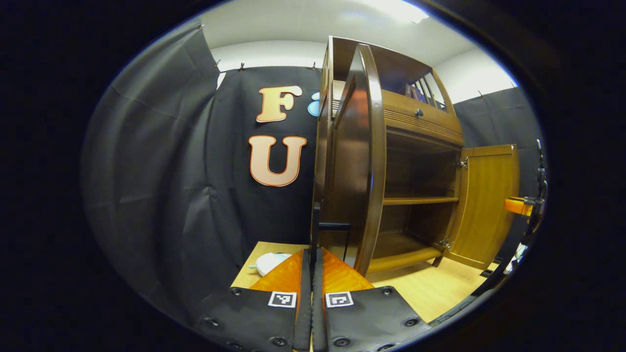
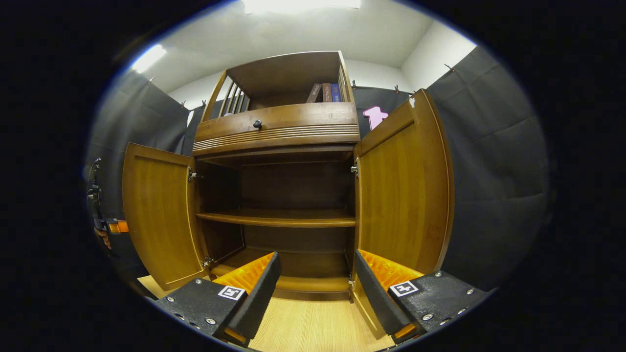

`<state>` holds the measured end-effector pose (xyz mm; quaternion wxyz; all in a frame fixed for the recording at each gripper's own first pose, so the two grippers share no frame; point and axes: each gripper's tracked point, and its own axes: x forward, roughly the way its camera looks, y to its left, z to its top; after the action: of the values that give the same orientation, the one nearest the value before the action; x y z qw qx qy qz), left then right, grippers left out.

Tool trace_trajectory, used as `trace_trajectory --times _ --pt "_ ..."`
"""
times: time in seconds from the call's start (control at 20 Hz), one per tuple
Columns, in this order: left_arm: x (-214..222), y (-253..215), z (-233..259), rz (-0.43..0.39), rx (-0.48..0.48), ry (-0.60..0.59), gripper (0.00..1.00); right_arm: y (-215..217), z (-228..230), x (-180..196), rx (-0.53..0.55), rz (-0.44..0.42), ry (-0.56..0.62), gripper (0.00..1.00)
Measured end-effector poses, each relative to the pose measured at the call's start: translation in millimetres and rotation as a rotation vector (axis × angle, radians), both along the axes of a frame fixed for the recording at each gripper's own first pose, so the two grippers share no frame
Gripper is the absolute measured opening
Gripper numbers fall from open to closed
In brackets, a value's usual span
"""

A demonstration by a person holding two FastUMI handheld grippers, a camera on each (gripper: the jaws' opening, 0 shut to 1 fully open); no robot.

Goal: Open the right door of the double-door shoe cabinet with the right hand, and open the left door with the left hand.

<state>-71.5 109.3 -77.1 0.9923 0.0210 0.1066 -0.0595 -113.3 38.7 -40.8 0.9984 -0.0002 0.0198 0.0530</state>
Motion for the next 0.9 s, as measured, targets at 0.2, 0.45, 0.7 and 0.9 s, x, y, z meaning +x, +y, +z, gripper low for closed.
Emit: trace_trajectory --times 0.2,0.45,0.7,0.9 --pt "-14.7 0.5 7.2 0.04 -0.031 0.014 0.09 -0.5 0.1 3.3 0.003 0.007 0.021 0.92" --pt "-44.7 -11.3 41.1 0.062 0.005 -0.024 0.07 -3.5 8.7 4.9 0.004 0.012 0.022 0.92" --pt "-47.1 -52.8 70.0 0.058 -0.034 -0.036 0.06 -3.7 20.8 7.2 0.005 0.023 0.017 0.92" --pt "-33.0 -85.1 89.1 0.063 -0.004 -0.068 0.2 -5.9 38.9 8.5 0.008 0.037 0.007 0.92"
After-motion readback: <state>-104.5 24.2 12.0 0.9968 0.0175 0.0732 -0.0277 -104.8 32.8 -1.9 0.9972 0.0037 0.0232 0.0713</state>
